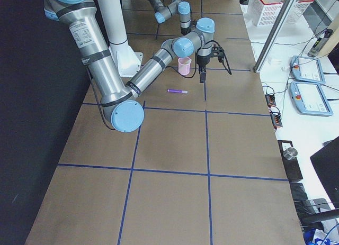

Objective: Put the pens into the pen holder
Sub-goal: 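Grasp the orange marker with the left gripper while the right gripper withdraws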

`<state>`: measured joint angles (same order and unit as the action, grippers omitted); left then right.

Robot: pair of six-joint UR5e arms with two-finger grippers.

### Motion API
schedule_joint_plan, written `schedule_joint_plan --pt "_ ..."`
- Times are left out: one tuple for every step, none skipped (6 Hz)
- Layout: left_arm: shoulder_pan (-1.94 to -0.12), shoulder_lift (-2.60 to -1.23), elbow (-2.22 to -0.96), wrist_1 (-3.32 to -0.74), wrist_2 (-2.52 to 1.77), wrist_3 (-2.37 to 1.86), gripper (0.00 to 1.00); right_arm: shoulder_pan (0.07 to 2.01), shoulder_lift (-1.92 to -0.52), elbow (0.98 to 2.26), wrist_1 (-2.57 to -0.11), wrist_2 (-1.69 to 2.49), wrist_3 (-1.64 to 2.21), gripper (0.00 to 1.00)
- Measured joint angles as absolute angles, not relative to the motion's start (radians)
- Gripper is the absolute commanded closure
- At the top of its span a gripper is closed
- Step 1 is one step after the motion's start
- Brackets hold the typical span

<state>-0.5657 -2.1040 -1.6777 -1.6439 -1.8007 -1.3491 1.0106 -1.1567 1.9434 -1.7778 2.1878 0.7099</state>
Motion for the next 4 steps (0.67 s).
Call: schedule_joint_plan --pt "-0.550 -2.104 -1.660 -1.647 -1.798 -1.350 0.39 1.011 -1.163 1.946 -1.778 2.188 0.704 0.00" --pt "-0.539 -2.103 -1.647 -1.649 -1.797 -1.350 0.46 1.012 -1.167 1.946 -1.778 2.188 0.704 0.00" --pt "-0.533 -2.103 -1.640 -1.650 -1.796 -1.350 0.83 1.012 -1.169 1.947 -1.779 2.187 0.704 0.00" --pt "-0.532 -2.105 -1.637 -1.651 -1.797 -1.349 1.00 1.011 -1.171 1.947 -1.779 2.187 0.704 0.00"
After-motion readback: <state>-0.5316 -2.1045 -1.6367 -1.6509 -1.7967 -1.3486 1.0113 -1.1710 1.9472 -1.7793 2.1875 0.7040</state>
